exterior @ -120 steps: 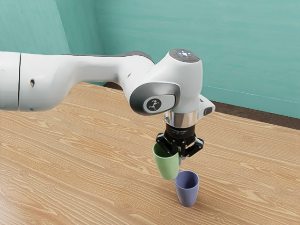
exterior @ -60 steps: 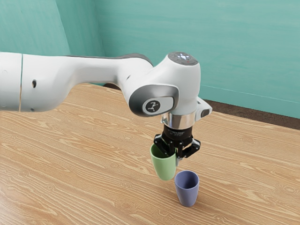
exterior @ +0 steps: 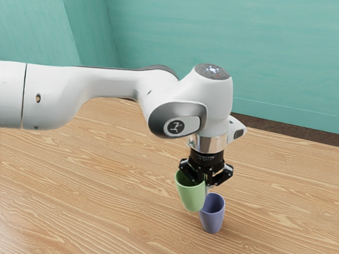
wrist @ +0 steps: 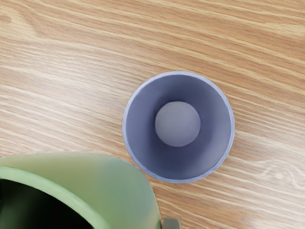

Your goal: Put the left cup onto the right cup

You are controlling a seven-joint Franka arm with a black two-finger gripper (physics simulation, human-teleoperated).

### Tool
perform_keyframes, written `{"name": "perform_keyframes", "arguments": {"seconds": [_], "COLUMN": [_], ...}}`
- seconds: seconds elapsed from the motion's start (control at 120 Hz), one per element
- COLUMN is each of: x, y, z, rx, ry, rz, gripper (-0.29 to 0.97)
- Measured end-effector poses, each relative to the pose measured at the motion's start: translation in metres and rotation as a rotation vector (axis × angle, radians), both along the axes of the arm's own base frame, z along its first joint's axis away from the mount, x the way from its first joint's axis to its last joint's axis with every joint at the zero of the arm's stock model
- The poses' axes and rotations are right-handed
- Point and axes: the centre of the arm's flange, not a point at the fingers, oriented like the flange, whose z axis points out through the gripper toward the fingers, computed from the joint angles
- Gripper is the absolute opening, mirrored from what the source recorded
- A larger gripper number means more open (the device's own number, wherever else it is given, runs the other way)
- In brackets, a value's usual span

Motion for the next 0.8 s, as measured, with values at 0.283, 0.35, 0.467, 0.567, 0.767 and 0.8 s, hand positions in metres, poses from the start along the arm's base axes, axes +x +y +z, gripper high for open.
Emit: {"name": "perform_keyframes", "arguments": {"seconds": [0.283,0.35,0.467,0.567,0.767,0.8], "x": [0.001,0.001,0.004,0.006,0.015,0.017], "y": [-0.002,-0.002,-0.002,-0.002,0.009,0.011], "z": [0.001,0.002,0.008,0.012,0.013,0.013], "rx": [-0.004,-0.005,-0.010,-0.012,-0.011,-0.010], "ry": [-0.004,-0.007,-0.016,-0.023,-0.022,-0.022], "rz": [0.035,0.041,0.052,0.058,0.078,0.080], "gripper": [-0.10,-0.10,-0.10,-0.10,-0.10,-0.10]}}
